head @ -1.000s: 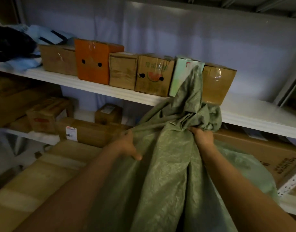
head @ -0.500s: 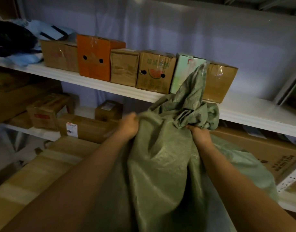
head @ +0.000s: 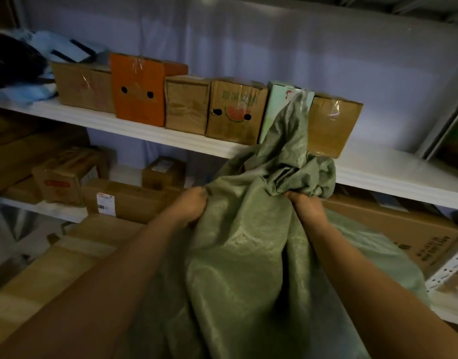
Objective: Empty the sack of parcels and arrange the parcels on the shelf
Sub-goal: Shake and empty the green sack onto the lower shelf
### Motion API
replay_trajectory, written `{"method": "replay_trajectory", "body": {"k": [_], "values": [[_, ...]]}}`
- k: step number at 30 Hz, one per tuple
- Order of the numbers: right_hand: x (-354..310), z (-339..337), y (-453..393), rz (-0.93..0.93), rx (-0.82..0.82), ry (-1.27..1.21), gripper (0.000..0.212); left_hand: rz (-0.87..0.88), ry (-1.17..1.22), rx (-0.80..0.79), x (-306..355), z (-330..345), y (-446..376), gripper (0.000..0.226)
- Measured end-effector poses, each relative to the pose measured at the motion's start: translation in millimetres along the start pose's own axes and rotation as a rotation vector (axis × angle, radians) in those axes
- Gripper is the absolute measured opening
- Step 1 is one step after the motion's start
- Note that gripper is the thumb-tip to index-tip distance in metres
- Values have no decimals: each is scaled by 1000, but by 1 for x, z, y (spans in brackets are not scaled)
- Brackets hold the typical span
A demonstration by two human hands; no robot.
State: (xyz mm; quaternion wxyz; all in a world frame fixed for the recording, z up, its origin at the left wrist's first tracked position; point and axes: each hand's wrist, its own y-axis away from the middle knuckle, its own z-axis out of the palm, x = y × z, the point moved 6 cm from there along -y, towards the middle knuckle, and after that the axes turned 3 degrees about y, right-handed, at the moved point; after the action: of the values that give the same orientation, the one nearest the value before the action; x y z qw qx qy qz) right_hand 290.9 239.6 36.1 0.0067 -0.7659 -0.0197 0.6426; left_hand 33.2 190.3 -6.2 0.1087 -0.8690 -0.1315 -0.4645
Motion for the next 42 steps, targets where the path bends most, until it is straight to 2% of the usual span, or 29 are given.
{"method": "replay_trajectory", "body": {"k": [3, 5, 7, 9, 11, 13, 14, 15, 16, 18, 19, 20, 21, 23, 26, 28, 30, 31, 32, 33, 34, 36, 38, 39, 40, 42], "values": [[-14, -7, -11, -45, 36, 2, 47, -36, 462, 169, 34, -39, -18, 17], [-18, -12, -18, -49, 64, -11, 47, 16, 556, 181, 53, -55, -24, 20], [-12, -13, -18, -32, 62, 18, 47, 13, 371, 150, 43, -44, -18, 22], [1, -12, -14, -4, 40, 97, 46, -93, 73, 43, 10, -12, -4, 29], [7, -13, -11, 14, 36, 96, 45, -105, 54, 28, 7, -5, 4, 24], [-9, -20, -14, -32, 68, 79, 42, -67, 375, 117, 37, -20, 1, 17], [-22, -23, -15, -71, 92, 59, 40, -21, 561, 82, 58, -25, 0, 14], [-37, -27, -18, -114, 120, 25, 39, 26, 712, -22, 82, -23, 2, 9], [-51, -28, -18, -140, 139, -30, 38, 68, 786, -168, 108, -17, 11, 22], [-69, -24, -16, -172, 152, -108, 41, 129, 486, -381, 135, 11, 27, 99], [-71, -16, -14, -166, 122, -88, 40, 140, 268, -436, 141, 30, 37, 125], [-68, -5, -10, -121, 60, -66, 37, 130, 118, -467, 141, 50, 45, 131], [-63, 2, -9, -65, 18, -60, 33, 103, 60, -474, 138, 69, 46, 119], [-58, 8, -3, -5, -81, -91, 31, 68, 201, -383, 138, 89, 41, 85], [-58, 5, 3, -7, -222, -85, 35, -58, 479, -199, 131, 89, 28, 78], [-56, 3, 3, -38, -266, -21, 40, -136, 502, -124, 127, 88, 23, 69], [-51, 1, 8, -14, -319, 2, 47, -124, 462, -71, 131, 88, 26, 71], [-47, -2, 10, 11, -388, -9, 52, -86, 413, -54, 136, 89, 26, 84], [-43, -8, 11, 14, -466, 4, 54, -33, 323, -73, 143, 87, 26, 97], [-39, -20, 12, 4, -520, 59, 55, 8, 174, -113, 147, 87, 25, 98], [-34, -36, 11, -22, -544, 158, 58, 34, 30, -142, 152, 85, 26, 88], [-7, -78, 2, -9, -556, 471, 81, 20, -83, -168, 150, 79, 22, 68], [33, -121, -6, 71, -474, 1023, 103, -8, -133, -191, 147, 72, 17, 66], [58, -139, -10, 104, -441, 1227, 97, -15, -171, -186, 146, 71, 16, 69], [71, -148, -11, 108, -406, 1305, 76, -16, -239, -182, 147, 73, 15, 76], [68, -150, -10, 7, -291, 1160, 34, -16, -357, -177, 148, 82, 12, 92]]}}
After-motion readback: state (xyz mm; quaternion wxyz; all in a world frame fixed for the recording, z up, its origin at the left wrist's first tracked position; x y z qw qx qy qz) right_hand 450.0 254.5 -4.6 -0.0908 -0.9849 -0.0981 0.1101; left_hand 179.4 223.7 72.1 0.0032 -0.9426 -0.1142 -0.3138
